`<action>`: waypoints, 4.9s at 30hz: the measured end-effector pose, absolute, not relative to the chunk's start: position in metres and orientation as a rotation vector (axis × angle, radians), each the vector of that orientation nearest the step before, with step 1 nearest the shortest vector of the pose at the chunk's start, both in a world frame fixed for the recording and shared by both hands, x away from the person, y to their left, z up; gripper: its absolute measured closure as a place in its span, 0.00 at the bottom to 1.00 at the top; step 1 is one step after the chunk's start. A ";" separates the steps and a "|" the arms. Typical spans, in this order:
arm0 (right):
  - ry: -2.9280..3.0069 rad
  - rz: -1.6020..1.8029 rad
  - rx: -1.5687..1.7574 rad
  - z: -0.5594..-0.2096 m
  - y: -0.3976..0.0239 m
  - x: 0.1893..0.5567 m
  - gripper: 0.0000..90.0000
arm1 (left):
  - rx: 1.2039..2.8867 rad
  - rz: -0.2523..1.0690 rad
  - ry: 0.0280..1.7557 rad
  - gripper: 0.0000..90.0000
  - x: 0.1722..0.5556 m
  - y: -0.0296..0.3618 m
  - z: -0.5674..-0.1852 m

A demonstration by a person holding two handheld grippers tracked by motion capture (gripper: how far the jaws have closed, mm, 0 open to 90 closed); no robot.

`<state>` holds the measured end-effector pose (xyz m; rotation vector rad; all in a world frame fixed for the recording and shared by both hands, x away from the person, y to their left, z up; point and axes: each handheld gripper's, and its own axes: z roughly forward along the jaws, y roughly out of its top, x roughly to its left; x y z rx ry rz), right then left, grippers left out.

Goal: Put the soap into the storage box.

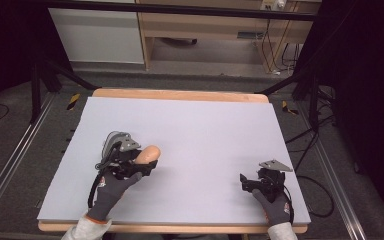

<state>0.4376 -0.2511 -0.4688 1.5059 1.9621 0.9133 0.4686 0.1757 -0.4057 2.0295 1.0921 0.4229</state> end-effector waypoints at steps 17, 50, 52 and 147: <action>1.966 0.908 1.495 -0.469 -0.250 0.439 0.06 | 1.948 0.477 1.191 0.35 0.486 0.211 -0.399; 1.967 0.907 1.497 -0.469 -0.250 0.439 0.06 | 1.887 0.524 1.338 0.35 0.509 0.247 -0.415; 1.968 0.908 1.497 -0.469 -0.250 0.439 0.06 | 1.887 0.522 1.344 0.35 0.509 0.248 -0.417; 1.973 0.908 1.499 -0.470 -0.249 0.439 0.06 | 1.898 0.590 1.281 0.39 0.500 0.233 -0.408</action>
